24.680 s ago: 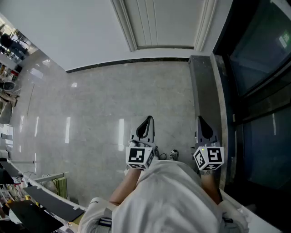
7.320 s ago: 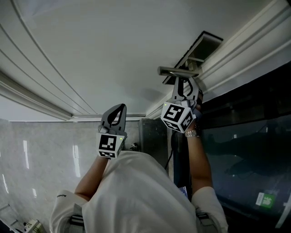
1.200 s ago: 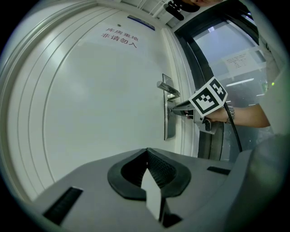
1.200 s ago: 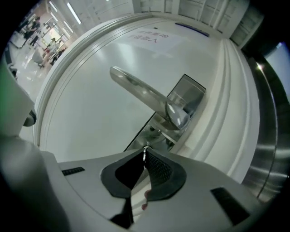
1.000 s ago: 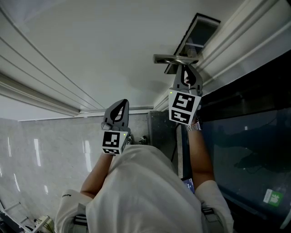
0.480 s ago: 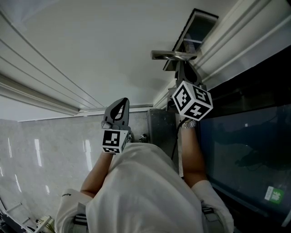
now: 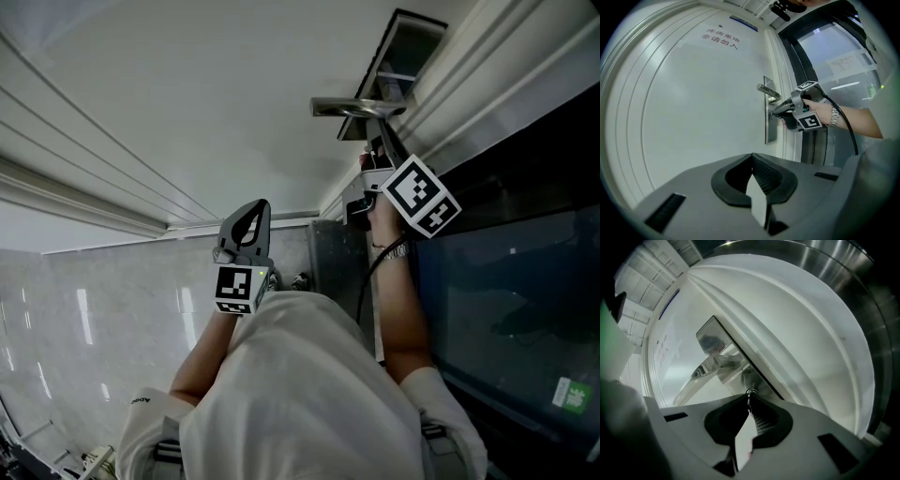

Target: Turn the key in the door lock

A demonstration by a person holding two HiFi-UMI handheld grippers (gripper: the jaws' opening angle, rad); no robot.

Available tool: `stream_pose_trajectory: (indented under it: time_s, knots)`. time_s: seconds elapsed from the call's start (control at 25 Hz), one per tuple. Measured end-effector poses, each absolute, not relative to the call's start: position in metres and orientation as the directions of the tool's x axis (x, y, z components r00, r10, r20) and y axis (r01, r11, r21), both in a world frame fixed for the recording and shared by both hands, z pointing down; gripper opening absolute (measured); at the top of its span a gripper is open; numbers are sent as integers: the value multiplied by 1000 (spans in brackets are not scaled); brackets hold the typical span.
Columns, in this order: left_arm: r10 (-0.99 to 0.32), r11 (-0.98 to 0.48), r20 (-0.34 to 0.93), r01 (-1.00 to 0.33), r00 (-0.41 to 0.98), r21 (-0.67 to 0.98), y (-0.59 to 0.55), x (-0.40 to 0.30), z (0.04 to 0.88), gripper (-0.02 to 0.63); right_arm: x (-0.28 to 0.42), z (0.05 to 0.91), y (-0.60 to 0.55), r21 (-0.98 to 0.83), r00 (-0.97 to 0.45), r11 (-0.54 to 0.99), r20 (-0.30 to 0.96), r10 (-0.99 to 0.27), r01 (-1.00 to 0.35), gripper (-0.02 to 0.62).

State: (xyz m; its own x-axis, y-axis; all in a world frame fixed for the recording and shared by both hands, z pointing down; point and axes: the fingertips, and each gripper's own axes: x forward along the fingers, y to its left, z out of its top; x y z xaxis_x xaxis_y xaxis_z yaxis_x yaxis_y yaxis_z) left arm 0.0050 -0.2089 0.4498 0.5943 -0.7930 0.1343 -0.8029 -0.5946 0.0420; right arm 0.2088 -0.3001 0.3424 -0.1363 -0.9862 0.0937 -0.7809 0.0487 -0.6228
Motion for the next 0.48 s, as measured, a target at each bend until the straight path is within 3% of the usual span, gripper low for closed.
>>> stream_pose_trajectory:
  time_s: [0.2, 0.48]
  knots:
    - [-795, -592, 133, -805, 592, 43, -209, 2, 450, 8, 210, 344, -300, -793, -175, 61, 59, -983, -606, 14]
    - [-796, -590, 134, -806, 590, 44, -207, -1, 451, 8, 210, 346, -299, -886, -185, 60, 30, -982, -460, 18]
